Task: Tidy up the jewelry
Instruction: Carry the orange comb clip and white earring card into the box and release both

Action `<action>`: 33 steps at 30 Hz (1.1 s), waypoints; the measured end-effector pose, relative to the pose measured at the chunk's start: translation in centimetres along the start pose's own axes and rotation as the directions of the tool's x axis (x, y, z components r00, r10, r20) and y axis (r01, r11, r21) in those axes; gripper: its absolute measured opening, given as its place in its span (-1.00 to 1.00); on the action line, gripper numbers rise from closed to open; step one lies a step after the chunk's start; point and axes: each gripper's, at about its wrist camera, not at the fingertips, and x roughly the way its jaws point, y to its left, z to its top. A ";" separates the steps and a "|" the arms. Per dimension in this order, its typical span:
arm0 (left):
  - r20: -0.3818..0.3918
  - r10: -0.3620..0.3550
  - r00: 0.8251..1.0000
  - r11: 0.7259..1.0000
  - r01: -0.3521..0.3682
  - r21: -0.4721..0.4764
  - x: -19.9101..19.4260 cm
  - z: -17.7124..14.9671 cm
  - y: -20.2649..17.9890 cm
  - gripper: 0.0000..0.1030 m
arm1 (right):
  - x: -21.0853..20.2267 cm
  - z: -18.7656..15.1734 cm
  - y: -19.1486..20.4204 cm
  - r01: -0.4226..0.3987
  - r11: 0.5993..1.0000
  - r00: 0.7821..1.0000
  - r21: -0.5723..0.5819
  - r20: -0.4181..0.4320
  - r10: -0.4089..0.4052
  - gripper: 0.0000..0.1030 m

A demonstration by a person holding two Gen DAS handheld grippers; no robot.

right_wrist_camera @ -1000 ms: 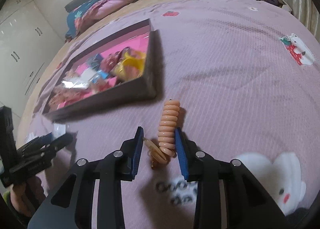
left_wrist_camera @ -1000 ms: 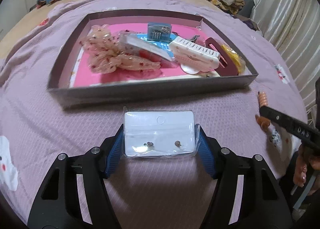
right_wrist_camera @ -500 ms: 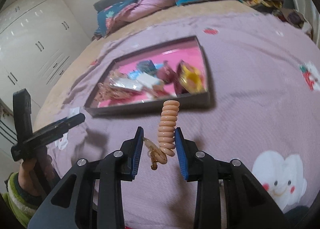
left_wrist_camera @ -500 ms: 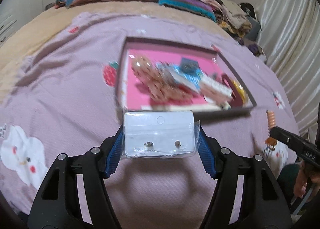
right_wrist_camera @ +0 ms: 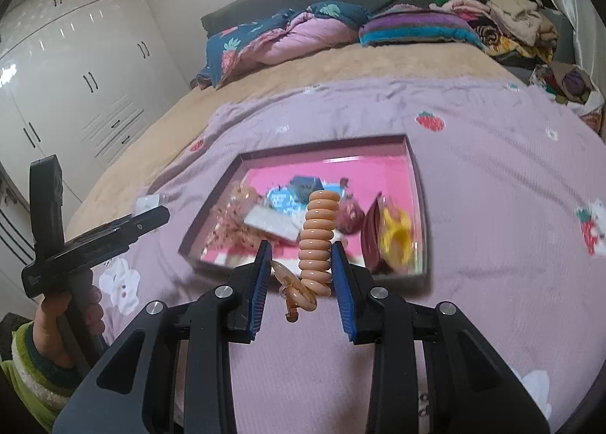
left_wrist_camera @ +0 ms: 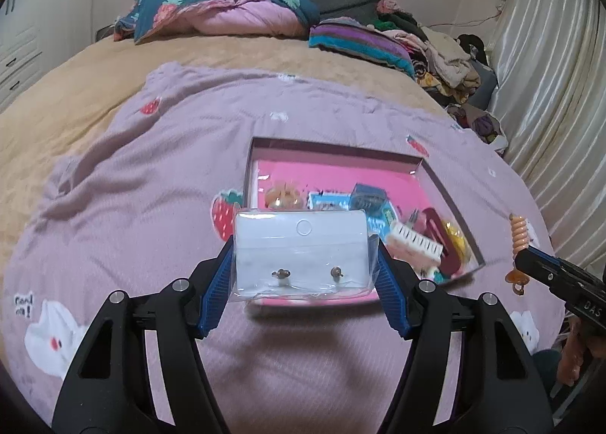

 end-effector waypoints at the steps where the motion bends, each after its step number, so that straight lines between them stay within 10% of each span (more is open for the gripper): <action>1: 0.002 -0.001 1.000 1.000 0.001 0.003 0.2 0.3 -0.1 0.14 | 0.1 0.4 0.1 0.005 1.000 1.000 -0.005 0.004 -0.005 -0.40; 33: -0.144 -0.020 0.989 0.999 0.025 0.033 8.2 -0.6 -1.3 0.15 | 10.7 1.6 -2.5 0.110 0.992 0.985 -0.064 -0.126 -0.118 -0.20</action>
